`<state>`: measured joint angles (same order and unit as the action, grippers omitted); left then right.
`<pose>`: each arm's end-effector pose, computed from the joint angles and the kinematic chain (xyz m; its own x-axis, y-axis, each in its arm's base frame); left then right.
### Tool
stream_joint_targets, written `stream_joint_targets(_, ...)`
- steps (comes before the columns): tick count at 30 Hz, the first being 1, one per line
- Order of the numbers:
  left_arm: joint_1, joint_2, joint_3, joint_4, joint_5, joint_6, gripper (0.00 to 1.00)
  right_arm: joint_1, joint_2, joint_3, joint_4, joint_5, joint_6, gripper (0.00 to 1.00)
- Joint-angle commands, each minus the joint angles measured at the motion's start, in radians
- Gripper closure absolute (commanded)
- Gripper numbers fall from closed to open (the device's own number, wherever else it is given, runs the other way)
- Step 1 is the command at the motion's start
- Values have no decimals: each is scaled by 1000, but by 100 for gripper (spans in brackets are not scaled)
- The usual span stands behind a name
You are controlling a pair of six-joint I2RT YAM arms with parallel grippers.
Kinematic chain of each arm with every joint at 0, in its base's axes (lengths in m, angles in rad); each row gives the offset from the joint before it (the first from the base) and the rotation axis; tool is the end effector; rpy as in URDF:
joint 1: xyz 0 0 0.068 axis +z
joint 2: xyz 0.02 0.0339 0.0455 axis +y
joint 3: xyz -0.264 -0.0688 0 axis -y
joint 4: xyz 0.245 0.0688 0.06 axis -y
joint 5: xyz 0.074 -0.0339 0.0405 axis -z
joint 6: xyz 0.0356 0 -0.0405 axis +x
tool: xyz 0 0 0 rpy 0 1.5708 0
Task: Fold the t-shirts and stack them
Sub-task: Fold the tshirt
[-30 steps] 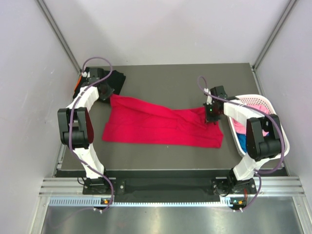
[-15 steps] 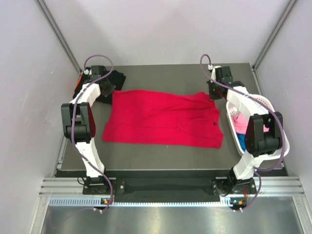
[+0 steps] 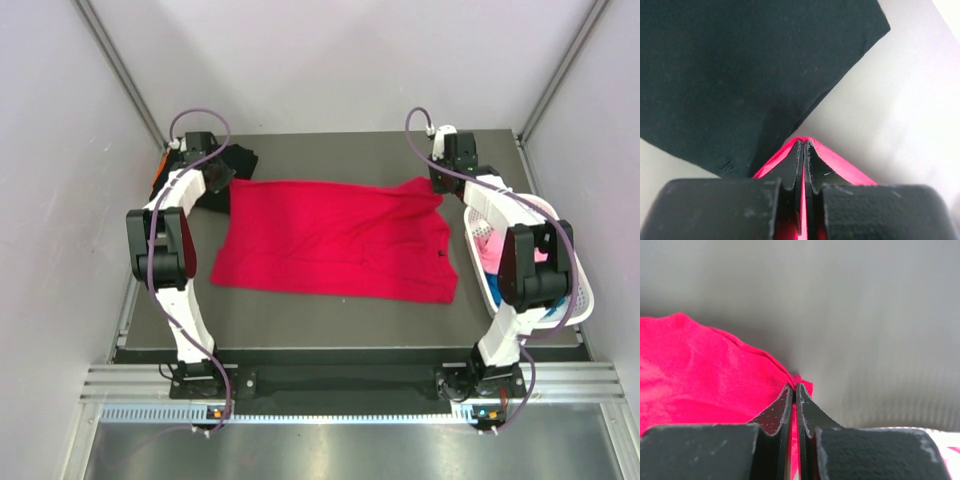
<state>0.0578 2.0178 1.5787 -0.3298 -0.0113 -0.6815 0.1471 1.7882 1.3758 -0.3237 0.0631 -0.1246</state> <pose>0.4594 0.0270 0.2255 -0.4976 -0.6598 -0.5631 -0.4885 0.7496 -0.4466 0.4026 0.0574 0.2545 -0.6466 -0.2212 -0.7301 -0.1818 0.9741 -0.1341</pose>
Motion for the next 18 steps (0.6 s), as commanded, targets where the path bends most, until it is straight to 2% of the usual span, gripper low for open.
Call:
stream_joint_targets(1, 13, 12, 49, 69, -7, -4, 100, -17, 33, 57, 71, -22, -38, 99)
stream_joint_targets(12, 24, 19, 63, 71, 2, 10, 100, -21, 157, 135, 40, -140, -27, 79)
stream_joint_targets(15, 22, 22, 72, 74, 2, 10, 100, -20, 195, 170, 37, -173, -29, 100)
stream_joint_targets(18, 24, 30, 81, 71, 5, 11, 100, -21, 229, 204, 32, -186, -29, 100)
